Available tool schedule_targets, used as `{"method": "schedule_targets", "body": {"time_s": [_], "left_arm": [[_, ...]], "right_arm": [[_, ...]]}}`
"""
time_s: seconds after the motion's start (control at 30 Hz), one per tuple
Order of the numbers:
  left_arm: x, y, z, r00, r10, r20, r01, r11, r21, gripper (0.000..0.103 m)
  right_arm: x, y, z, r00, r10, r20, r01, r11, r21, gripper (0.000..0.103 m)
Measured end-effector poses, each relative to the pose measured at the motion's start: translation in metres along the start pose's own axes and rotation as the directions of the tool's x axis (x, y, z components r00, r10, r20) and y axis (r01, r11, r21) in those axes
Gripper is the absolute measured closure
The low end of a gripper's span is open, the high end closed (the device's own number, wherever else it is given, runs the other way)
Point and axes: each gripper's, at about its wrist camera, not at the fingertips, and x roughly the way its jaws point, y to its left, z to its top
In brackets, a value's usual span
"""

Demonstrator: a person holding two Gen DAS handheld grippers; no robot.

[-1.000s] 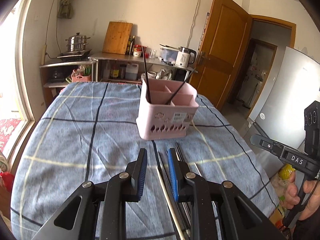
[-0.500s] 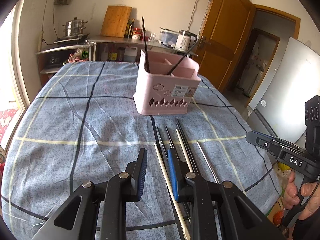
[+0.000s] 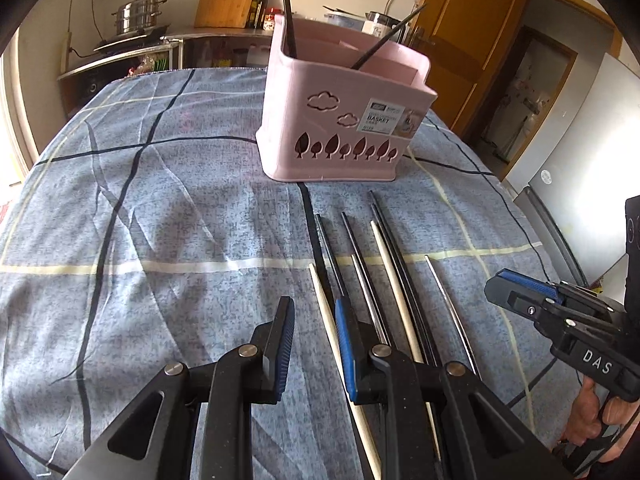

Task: Organize utensils
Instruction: 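Grasp a light wooden chopstick with the left tool while the right tool grasps a thin dark chopstick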

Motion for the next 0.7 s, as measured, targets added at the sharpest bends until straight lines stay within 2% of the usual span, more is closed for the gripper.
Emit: {"method": "schedule_targets", "body": {"time_s": [0.27, 0.53, 0.63, 0.7], "left_arm": [[0.021, -0.002, 0.005, 0.999, 0.025, -0.030, -0.025, 1.000, -0.006, 0.082], [0.031, -0.016, 0.012, 0.995, 0.093, -0.022, -0.091, 0.994, 0.068, 0.083], [0.033, -0.016, 0.014, 0.991, 0.129, -0.018, -0.127, 0.988, 0.093, 0.095], [0.032, -0.014, 0.015, 0.993, 0.118, -0.023, -0.115, 0.990, 0.087, 0.096]], "right_arm": [[0.025, 0.001, 0.005, 0.999, -0.005, -0.040, 0.005, 1.000, -0.009, 0.083], [0.049, 0.002, 0.010, 0.996, -0.039, -0.081, 0.037, 0.999, -0.019, 0.085], [0.052, 0.006, 0.012, 0.995, -0.058, -0.079, 0.055, 0.998, -0.037, 0.088], [0.054, 0.007, 0.014, 0.994, -0.073, -0.083, 0.069, 0.997, -0.046, 0.093]]}}
